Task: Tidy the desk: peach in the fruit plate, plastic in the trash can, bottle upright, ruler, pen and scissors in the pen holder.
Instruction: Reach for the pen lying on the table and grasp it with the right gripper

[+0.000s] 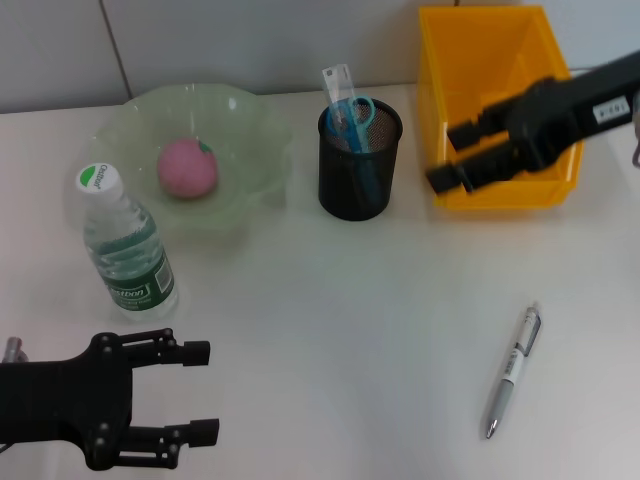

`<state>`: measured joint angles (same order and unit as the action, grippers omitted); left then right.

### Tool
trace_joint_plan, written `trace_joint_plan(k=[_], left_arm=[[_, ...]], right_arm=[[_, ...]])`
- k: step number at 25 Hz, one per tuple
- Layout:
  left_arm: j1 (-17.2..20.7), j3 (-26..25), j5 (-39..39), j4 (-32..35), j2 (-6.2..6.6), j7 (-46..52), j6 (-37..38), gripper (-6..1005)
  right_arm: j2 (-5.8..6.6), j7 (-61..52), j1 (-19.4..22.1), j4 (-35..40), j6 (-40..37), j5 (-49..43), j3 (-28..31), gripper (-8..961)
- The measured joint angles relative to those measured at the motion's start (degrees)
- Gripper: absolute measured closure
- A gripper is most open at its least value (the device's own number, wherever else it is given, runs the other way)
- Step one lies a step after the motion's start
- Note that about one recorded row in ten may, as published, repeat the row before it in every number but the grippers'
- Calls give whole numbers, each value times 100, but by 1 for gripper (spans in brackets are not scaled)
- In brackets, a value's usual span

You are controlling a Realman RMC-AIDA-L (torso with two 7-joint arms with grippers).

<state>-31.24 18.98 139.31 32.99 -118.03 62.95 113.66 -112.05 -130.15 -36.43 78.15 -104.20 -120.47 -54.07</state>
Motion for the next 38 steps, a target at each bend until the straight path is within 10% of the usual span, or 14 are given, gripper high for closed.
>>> trace_joint_plan(k=[9, 24, 38], left_arm=[[-18, 17, -266, -2, -16, 102, -23, 227], [39, -55, -338, 190, -26, 325, -189, 231], [71, -70, -552, 190, -28, 547, -314, 234]], right_arm=[[-59, 949, -999, -435, -1096, -1604, -716, 171], [-542, 1634, -1205, -81, -1276, -2958, -1950, 170], [-686, 2484, -1225, -454, -989, -3350, -2722, 171]])
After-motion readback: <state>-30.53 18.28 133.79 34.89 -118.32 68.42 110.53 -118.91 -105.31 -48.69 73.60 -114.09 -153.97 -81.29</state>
